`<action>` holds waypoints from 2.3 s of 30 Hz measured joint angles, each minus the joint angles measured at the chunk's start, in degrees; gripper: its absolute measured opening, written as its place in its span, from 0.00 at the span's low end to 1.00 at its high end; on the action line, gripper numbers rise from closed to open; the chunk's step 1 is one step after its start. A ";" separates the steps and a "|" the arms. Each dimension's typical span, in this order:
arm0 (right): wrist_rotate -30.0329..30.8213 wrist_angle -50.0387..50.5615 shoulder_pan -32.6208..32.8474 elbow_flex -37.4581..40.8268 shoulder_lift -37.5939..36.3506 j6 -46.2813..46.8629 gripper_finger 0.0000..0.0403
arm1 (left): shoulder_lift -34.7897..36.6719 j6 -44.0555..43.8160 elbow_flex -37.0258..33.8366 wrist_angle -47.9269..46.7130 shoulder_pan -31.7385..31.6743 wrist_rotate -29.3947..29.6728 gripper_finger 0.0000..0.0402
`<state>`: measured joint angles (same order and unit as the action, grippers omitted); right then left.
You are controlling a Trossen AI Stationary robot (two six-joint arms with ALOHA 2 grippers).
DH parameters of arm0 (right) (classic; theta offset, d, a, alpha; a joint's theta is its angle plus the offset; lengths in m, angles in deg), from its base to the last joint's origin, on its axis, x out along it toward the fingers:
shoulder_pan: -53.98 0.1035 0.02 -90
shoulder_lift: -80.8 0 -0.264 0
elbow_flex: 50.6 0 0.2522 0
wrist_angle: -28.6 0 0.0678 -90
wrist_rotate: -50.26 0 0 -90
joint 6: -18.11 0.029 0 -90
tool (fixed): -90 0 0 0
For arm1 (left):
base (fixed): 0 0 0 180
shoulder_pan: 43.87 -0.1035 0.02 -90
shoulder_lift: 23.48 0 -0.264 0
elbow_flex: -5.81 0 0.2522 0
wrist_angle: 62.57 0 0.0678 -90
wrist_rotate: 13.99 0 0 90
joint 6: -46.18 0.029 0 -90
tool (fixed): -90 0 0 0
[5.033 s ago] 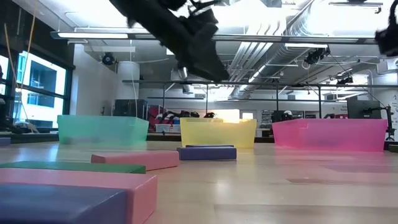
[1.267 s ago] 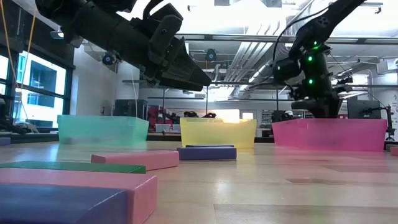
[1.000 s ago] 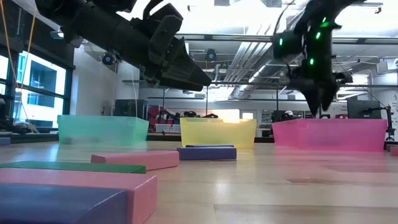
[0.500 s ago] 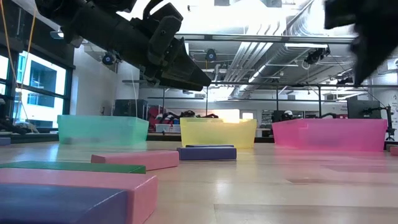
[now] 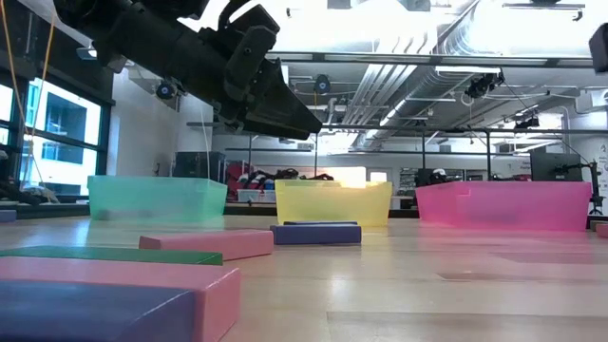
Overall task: Sort blocks
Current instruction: Put the green wooden block into the yellow bin
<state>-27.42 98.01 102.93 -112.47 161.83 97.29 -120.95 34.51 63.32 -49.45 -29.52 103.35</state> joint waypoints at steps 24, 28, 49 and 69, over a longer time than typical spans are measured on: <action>18.67 -38.33 -0.86 12.52 6.22 0.77 0.22 | -0.02 0.79 -12.75 14.50 3.42 -1.16 0.50; 32.94 -57.09 -3.67 13.49 8.31 -14.66 0.22 | -0.02 2.04 -21.45 35.44 5.36 -4.88 0.50; 9.92 -116.72 -29.11 8.63 14.45 -79.89 0.22 | -0.02 22.41 -13.49 44.68 5.33 -11.37 0.53; 8.91 -112.33 -28.67 4.95 14.38 -84.11 0.22 | -0.02 22.31 -6.64 36.17 2.15 -17.64 0.49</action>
<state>-18.51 -14.33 74.26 -107.51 176.22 13.18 -120.97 56.82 56.68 -13.28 -27.38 85.71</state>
